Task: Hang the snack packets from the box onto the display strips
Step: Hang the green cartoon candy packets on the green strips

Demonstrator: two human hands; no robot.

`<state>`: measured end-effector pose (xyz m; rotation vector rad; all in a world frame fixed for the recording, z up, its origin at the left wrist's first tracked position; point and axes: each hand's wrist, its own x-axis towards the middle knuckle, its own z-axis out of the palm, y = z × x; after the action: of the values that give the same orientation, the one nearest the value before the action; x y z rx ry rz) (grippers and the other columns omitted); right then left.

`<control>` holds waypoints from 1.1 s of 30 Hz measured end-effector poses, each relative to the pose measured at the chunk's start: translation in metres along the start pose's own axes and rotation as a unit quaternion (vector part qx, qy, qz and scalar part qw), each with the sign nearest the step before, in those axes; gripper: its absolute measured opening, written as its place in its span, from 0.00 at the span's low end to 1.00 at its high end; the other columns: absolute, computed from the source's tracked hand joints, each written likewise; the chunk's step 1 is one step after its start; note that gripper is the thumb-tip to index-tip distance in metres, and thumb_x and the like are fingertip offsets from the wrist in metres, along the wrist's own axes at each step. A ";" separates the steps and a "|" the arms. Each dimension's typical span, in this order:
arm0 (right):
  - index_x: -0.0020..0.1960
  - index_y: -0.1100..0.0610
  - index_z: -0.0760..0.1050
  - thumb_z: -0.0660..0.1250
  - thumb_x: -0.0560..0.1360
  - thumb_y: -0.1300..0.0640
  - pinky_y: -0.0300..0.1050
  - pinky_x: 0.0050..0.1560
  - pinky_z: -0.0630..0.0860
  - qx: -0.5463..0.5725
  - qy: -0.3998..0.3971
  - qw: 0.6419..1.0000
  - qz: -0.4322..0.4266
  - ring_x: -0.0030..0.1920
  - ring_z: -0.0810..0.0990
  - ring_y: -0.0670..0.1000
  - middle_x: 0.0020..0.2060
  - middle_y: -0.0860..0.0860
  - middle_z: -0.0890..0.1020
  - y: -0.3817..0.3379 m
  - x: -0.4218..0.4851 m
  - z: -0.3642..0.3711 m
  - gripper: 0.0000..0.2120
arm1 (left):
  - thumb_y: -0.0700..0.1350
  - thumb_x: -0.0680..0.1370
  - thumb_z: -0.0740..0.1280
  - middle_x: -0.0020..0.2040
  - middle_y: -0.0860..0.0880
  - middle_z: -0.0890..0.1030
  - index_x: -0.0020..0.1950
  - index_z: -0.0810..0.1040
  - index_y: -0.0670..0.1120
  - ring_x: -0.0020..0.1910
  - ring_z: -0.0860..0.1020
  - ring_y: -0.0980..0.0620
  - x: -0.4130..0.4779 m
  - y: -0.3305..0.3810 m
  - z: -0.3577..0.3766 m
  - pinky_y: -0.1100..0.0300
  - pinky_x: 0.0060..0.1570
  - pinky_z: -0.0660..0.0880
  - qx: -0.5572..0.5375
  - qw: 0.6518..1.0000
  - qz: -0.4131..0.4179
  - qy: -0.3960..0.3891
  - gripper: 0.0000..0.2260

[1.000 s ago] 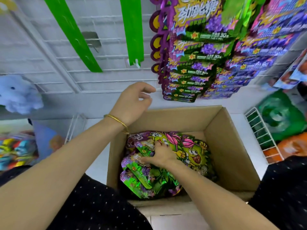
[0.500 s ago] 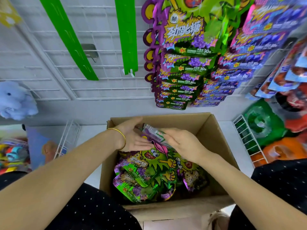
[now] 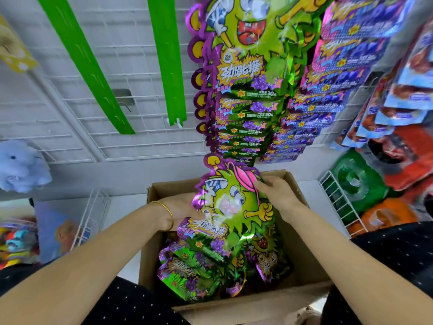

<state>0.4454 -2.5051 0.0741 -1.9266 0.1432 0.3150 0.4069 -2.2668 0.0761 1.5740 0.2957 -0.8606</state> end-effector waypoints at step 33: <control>0.41 0.51 0.74 0.66 0.74 0.48 0.46 0.40 0.66 -0.250 0.289 0.811 -0.443 0.47 0.77 0.57 0.39 0.51 0.78 -0.351 -0.004 -0.133 0.08 | 0.47 0.75 0.67 0.22 0.51 0.69 0.29 0.66 0.47 0.27 0.69 0.50 -0.111 0.427 0.024 0.57 0.36 0.69 0.167 0.747 0.511 0.392 0.17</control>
<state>0.5488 -2.4986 0.4349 -2.3144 -0.4923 -0.9586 0.5928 -2.3477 0.4687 2.0062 -0.1811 0.6840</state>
